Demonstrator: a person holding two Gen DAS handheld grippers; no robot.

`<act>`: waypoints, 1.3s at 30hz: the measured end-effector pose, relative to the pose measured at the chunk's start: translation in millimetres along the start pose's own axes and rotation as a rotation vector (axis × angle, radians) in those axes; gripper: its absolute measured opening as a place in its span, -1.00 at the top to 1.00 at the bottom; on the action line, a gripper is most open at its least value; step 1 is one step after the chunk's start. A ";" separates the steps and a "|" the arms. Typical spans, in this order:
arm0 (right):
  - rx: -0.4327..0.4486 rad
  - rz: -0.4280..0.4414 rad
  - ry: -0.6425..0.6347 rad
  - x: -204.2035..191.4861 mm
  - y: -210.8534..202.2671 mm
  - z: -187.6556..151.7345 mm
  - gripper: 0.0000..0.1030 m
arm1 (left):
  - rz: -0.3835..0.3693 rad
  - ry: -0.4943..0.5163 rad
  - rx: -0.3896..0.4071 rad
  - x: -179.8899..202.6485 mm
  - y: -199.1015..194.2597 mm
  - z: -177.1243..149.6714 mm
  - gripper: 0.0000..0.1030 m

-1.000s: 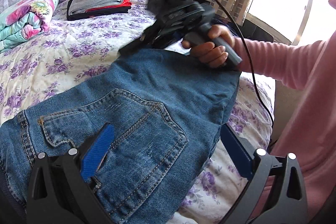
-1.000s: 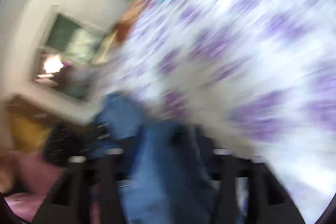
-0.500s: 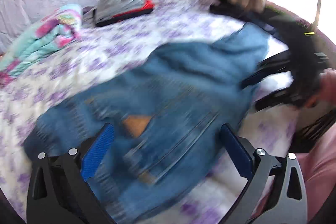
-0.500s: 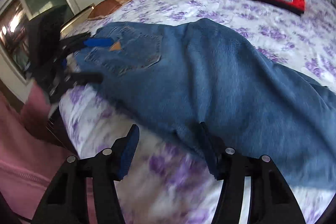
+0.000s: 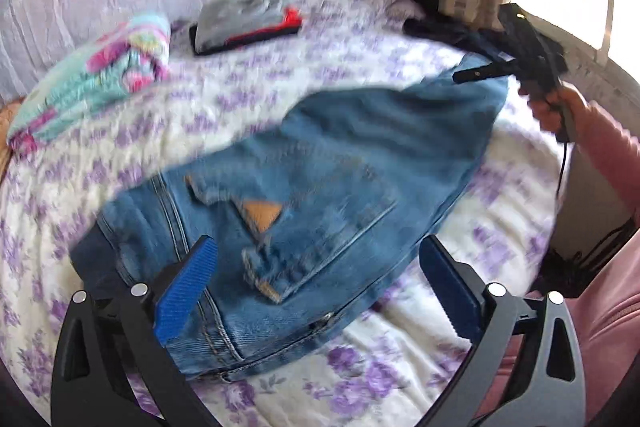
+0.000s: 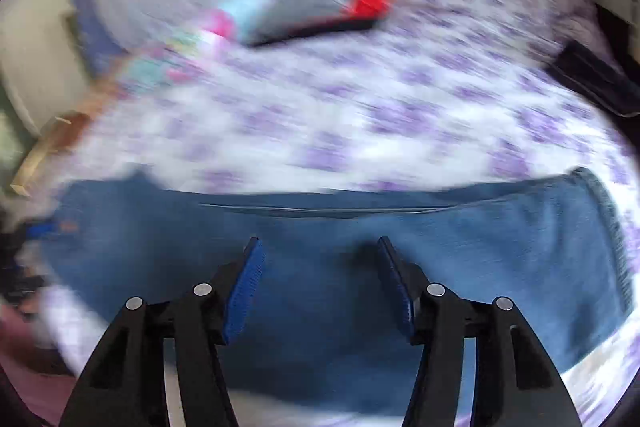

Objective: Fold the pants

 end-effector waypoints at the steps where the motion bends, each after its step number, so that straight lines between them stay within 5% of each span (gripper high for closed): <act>1: -0.021 0.028 0.039 15.8 13.4 1.2 0.13 | 0.002 -0.015 -0.019 -3.5 8.2 -6.5 -0.91; 2: 0.010 0.109 0.109 27.6 17.3 9.7 0.26 | -0.004 -0.018 -0.009 -4.3 7.9 -7.5 -0.91; 3: 0.024 0.074 0.138 41.1 17.2 18.3 0.74 | -0.005 -0.015 0.010 -3.5 4.7 -7.1 -0.91; 4: 0.033 0.024 0.138 50.5 17.3 23.5 0.94 | -0.004 -0.015 0.004 -3.3 4.4 -7.5 -0.91; 5: 0.072 -0.011 0.147 58.7 13.2 31.2 0.89 | -0.002 -0.018 0.004 -3.4 4.4 -7.6 -0.91; 7: 0.124 -0.034 0.184 64.0 0.6 36.6 0.26 | 0.004 -0.019 -0.001 -3.0 4.3 -8.0 -0.91; 8: 0.143 0.000 0.167 55.1 -8.3 37.0 0.13 | 0.011 -0.015 -0.007 -2.3 3.6 -7.4 -0.91; 10: 0.156 0.022 0.060 29.5 -24.6 36.6 0.10 | 0.015 -0.011 -0.012 -1.8 4.9 -6.6 -0.91; 12: 0.150 -0.063 -0.061 19.1 -36.4 38.7 0.06 | 0.021 -0.002 -0.013 -1.8 6.6 -6.6 -0.91; 16: 0.019 -0.171 -0.276 25.5 -30.2 34.9 0.05 | 0.043 0.025 -0.006 -0.2 10.0 -7.9 -0.92; 23: -0.228 0.025 -0.614 -31.3 7.7 23.9 0.05 | 0.046 0.029 0.024 0.0 8.8 -8.7 -0.92; 26: -0.334 0.066 -0.705 -47.2 19.9 15.1 0.13 | 0.050 0.030 0.027 0.4 9.0 -9.0 -0.92; 30: -0.404 0.081 -0.774 -59.1 16.3 6.0 0.68 | 0.051 0.029 0.034 0.5 8.7 -9.1 -0.92; 34: -0.347 0.009 -0.818 -63.2 5.4 11.7 0.92 | 0.042 0.026 0.036 -0.2 8.6 -8.7 -0.92; 39: -0.223 -0.014 -0.683 -49.2 2.2 43.0 0.95 | 0.045 0.026 0.036 0.7 9.0 -8.3 -0.92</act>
Point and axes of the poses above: each gripper's, at about its wrist camera, not at the fingertips, and y roughly the way its jaws point, x to its right, z to its top, the point moved 8 cm from there along y, roughly the way its jaws point, and after that the axes turned 4 degrees about x, right-handed, at the moved point
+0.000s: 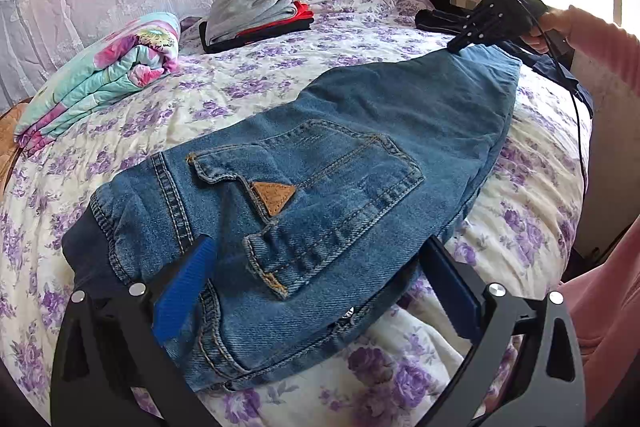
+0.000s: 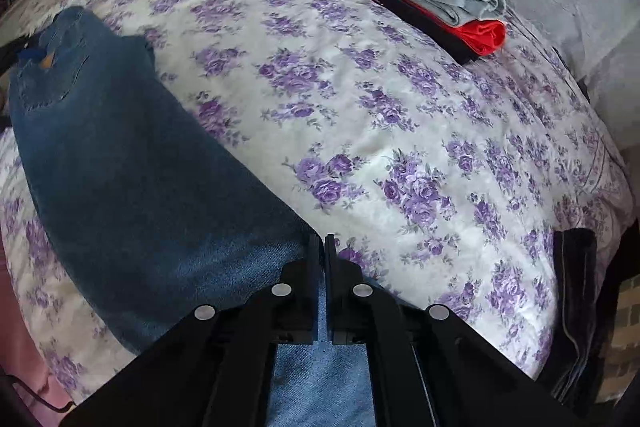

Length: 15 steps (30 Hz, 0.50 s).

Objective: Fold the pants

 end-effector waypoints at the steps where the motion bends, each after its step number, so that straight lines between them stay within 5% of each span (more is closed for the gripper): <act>1: -0.001 -0.008 0.004 -0.7 6.5 -2.1 0.95 | 0.001 0.000 0.000 -0.1 0.0 0.0 -0.92; 5: 0.011 -0.009 0.074 -0.4 19.0 -11.5 0.79 | 0.003 0.004 -0.002 0.4 0.0 0.3 -0.92; 12: 0.331 0.093 0.565 45.8 -57.3 -33.4 0.21 | 0.002 0.004 0.001 1.9 -0.1 -0.3 -0.92; 15: 0.322 0.068 0.559 28.3 -49.2 -64.7 -0.06 | 0.002 0.006 0.000 1.6 0.1 -0.5 -0.92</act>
Point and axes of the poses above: each gripper's, at about its wrist camera, not at the fingertips, and y roughly the way its jaws point, x to its right, z to its top, the point moved 8 cm from there along y, roughly the way its jaws point, and after that the axes turned 4 degrees about x, right-handed, at the moved point
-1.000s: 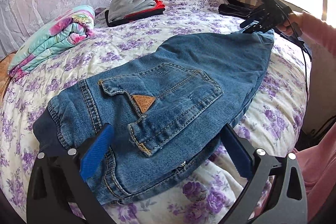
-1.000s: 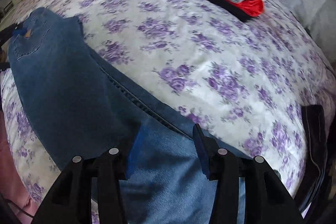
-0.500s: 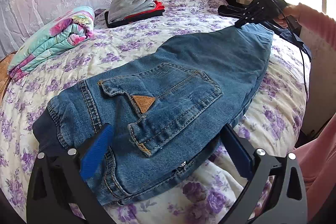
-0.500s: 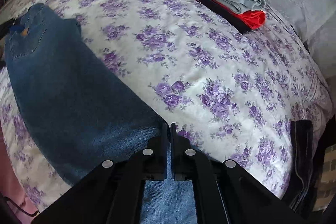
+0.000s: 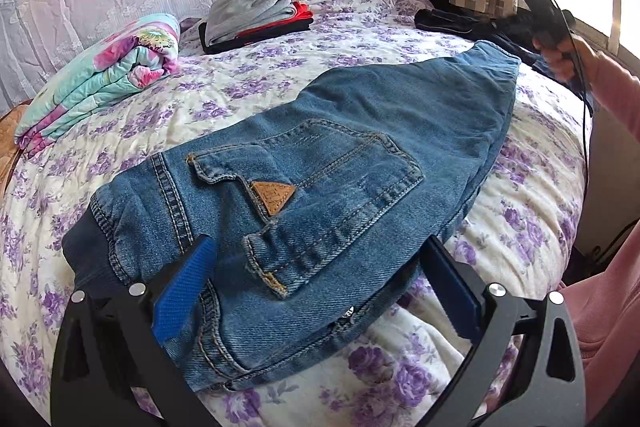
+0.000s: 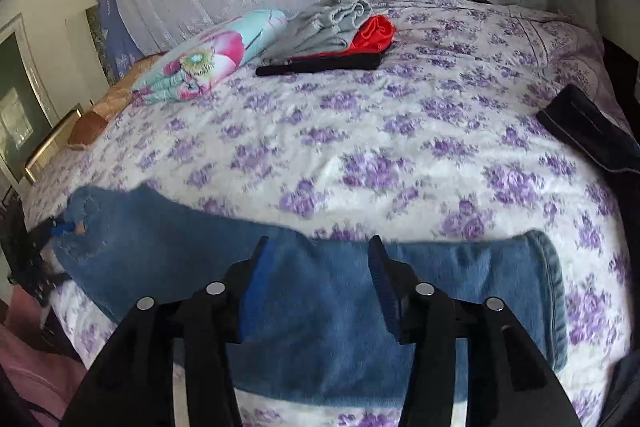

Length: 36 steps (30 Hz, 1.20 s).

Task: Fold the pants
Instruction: 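Pull the leg edge flat with the right gripper and release it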

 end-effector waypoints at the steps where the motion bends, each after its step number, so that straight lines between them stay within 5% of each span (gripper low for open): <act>1: -0.025 -0.055 -0.030 7.7 5.1 -15.1 -0.09 | 0.000 0.000 -0.001 0.2 0.1 -0.1 -0.92; 3: -0.112 -0.225 -0.090 43.3 21.6 -48.6 -0.11 | 0.001 0.005 -0.004 0.6 0.0 -0.6 -0.92; 10: 0.130 -0.177 0.152 84.3 -18.5 -7.9 -0.28 | 0.006 0.005 -0.002 0.4 0.2 -0.1 -0.92; 13: -0.054 -0.319 0.152 116.1 28.5 -29.7 -0.29 | 0.004 0.005 -0.001 -0.3 0.0 -0.1 -0.92; 17: -0.046 -0.395 0.156 108.4 23.1 -22.0 -0.30 | 0.021 0.020 -0.016 -1.2 -4.5 -2.6 -0.91; 21: 0.058 -0.251 0.072 25.0 2.4 -4.9 -0.31 | 0.086 0.038 -0.005 -13.0 -29.5 -6.2 -0.91; 25: 0.113 -0.095 -0.158 -102.0 0.8 3.0 -0.31 | 0.108 -0.070 0.059 -43.9 -65.7 -2.1 -0.92; 31: 0.151 0.287 -0.338 -283.7 21.3 -4.4 -0.31 | -0.023 -0.260 0.173 -65.6 -79.0 15.5 -0.91; 32: 0.112 0.305 -0.347 -300.3 31.3 -14.2 -0.31 | -0.021 -0.278 0.157 -67.2 -72.4 15.6 -0.91; 35: -0.123 0.277 -0.362 -323.7 87.7 -67.1 -0.48 | 0.098 -0.280 -0.065 -77.2 -21.8 -16.5 -0.92; 36: -0.079 0.269 -0.366 -323.0 85.0 -66.1 -0.48 | 0.108 -0.278 -0.085 -78.1 -15.9 -24.3 -0.92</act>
Point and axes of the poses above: each gripper's, at about its wrist camera, not at the fingertips, and y roughly the way its jaws point, x to its right, z to its top, the point moved 8 cm from there along y, roughly the way its jaws point, and after that the axes turned 4 degrees about x, right-handed, at the moved point
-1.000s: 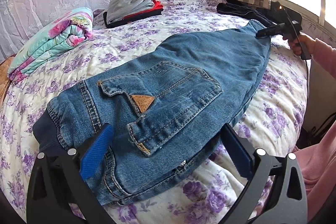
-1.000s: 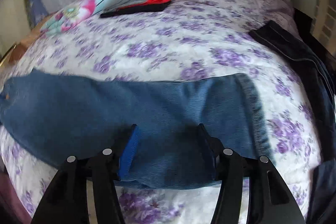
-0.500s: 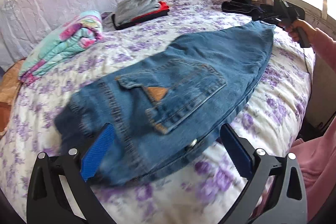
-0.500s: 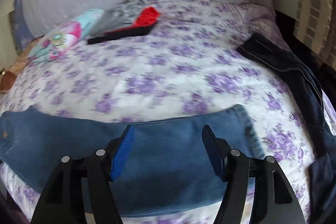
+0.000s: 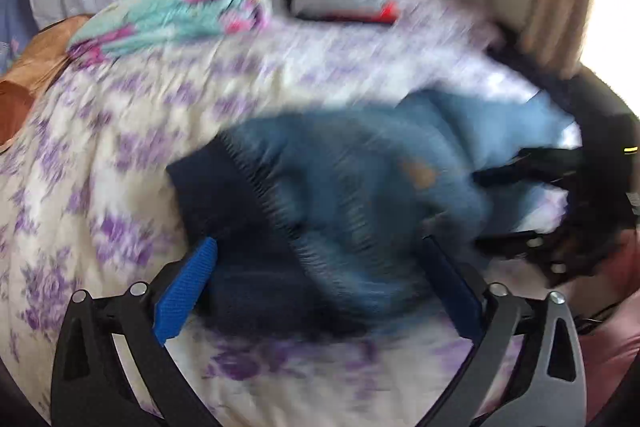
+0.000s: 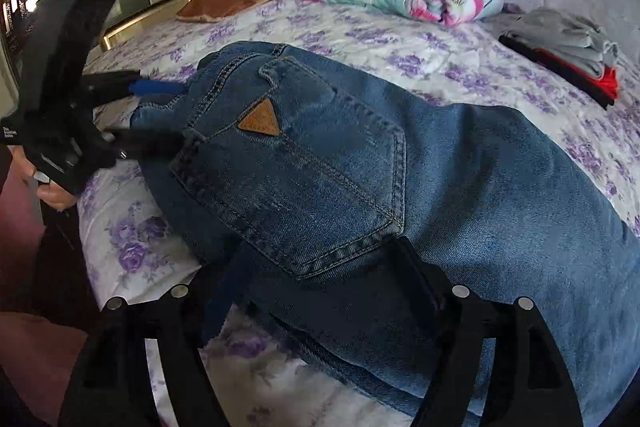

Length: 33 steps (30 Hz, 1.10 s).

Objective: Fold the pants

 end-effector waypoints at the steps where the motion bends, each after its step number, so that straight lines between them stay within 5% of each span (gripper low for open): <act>1: 0.008 0.007 0.005 0.5 -8.7 2.9 -0.48 | -0.022 -0.026 0.023 -2.5 -3.1 -0.4 -0.92; 6: 0.200 0.047 0.280 47.1 -72.6 4.9 -0.58 | -0.039 -0.105 0.097 -4.9 -32.9 26.5 -0.92; 12: 0.252 -0.003 0.457 85.7 -99.5 -16.2 -0.58 | 0.006 -0.088 0.142 19.6 -31.3 65.1 -0.92; 20: 0.253 -0.036 0.110 21.9 -92.0 -5.2 -0.59 | 0.014 -0.295 0.121 -22.3 -48.5 62.9 -0.92; 25: 0.212 -0.033 -0.139 -33.6 -67.5 10.8 -0.59 | 0.077 -0.369 -0.001 -50.5 -37.4 34.8 -0.92; 33: 0.059 -0.147 -0.512 -82.2 12.1 19.4 -0.59 | -0.043 -0.440 -0.109 -62.1 -20.6 17.0 -0.92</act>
Point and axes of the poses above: each gripper's, at about its wrist camera, not at the fingertips, and y roughly the way its jaws point, x to its right, z to its top, the point moved 8 cm from there along y, roughly the way its jaws point, and after that the axes turned 4 degrees about x, right-handed, at the moved point
